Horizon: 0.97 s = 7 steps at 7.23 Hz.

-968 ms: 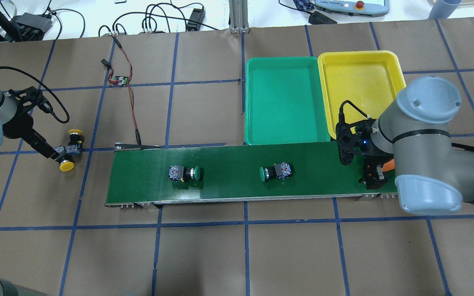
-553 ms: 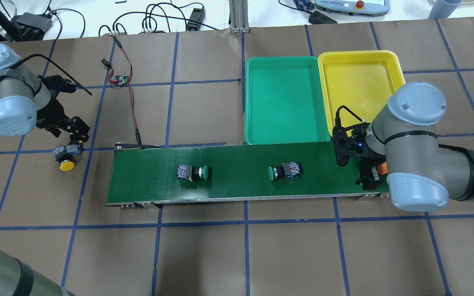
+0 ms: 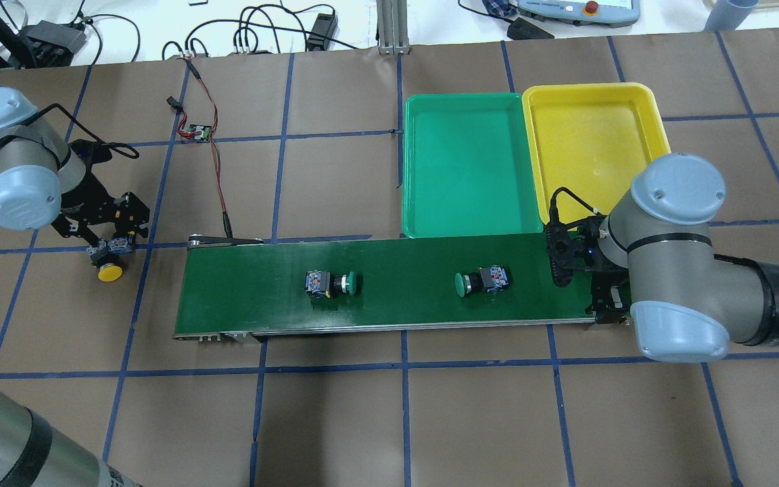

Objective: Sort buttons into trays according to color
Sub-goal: 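Grasp a yellow-capped button with the left gripper while right gripper waits at belt end, then grasp the arriving green-capped button with right gripper while left lifts yellow button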

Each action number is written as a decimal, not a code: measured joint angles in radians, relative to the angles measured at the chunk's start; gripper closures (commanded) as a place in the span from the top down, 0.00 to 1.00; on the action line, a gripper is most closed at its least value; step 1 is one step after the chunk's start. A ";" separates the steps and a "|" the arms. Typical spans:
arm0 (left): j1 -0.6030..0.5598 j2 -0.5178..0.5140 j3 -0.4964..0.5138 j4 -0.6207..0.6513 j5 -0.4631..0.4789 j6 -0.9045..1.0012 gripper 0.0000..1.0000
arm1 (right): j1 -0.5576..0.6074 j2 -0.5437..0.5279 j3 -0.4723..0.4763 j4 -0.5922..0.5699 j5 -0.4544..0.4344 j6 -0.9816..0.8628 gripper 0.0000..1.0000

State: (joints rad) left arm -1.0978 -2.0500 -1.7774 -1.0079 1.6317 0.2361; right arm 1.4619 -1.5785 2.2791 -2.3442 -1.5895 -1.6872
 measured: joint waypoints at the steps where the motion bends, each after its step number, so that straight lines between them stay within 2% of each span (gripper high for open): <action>1: 0.000 -0.009 0.006 0.005 0.001 -0.001 1.00 | 0.000 0.000 -0.003 -0.001 0.001 0.000 0.98; 7: -0.021 -0.046 0.064 0.002 -0.003 0.085 0.99 | 0.001 0.019 -0.002 -0.001 0.001 -0.039 0.98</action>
State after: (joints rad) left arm -1.1184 -2.0958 -1.7138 -1.0063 1.6282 0.3208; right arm 1.4634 -1.5597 2.2767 -2.3451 -1.5880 -1.7264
